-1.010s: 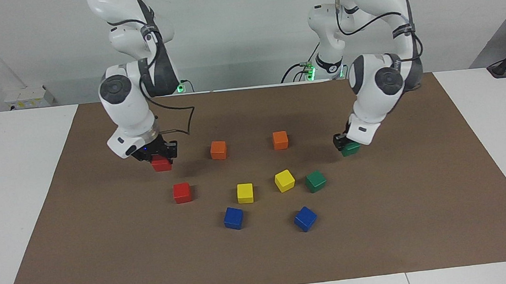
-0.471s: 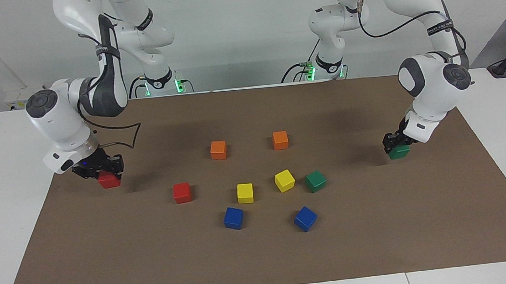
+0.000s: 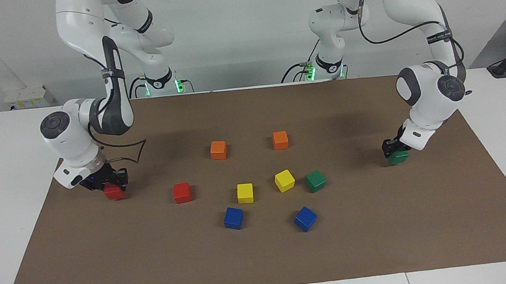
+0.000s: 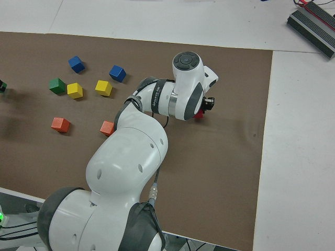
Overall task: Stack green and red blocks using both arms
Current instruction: 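Place the green block with the left gripper while the right gripper places red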
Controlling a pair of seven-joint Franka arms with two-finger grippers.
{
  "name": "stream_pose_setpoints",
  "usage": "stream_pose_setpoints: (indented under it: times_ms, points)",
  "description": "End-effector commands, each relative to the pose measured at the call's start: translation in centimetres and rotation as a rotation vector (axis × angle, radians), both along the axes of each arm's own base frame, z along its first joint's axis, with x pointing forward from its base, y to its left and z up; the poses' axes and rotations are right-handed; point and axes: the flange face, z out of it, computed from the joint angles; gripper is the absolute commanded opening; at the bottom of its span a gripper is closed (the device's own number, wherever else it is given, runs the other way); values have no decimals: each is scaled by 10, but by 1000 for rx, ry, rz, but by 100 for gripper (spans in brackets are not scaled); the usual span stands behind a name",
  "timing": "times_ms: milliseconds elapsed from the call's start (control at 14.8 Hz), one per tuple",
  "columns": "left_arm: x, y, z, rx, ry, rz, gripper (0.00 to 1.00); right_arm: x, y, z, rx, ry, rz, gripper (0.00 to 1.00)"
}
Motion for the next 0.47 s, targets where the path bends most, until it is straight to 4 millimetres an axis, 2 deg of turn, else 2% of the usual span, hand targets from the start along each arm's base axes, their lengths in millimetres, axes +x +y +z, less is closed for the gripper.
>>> stream_pose_setpoints:
  times_ms: [0,135,269,337,404]
  points:
    - [1,-1,-8,10,-8,-23,0,0,-4,-7,7,-5,1,0]
    - [1,-6,-9,6,-7,-17,0,-2,-11,-13,8,6,-9,0]
    - [-2,-6,-13,8,3,22,0,-2,-10,-15,9,12,-11,0]
    - [-4,-6,-15,8,6,22,0,-2,-9,-15,9,12,-19,61]
    - [-5,-6,-16,8,9,22,0,-2,-9,-15,10,19,-31,100]
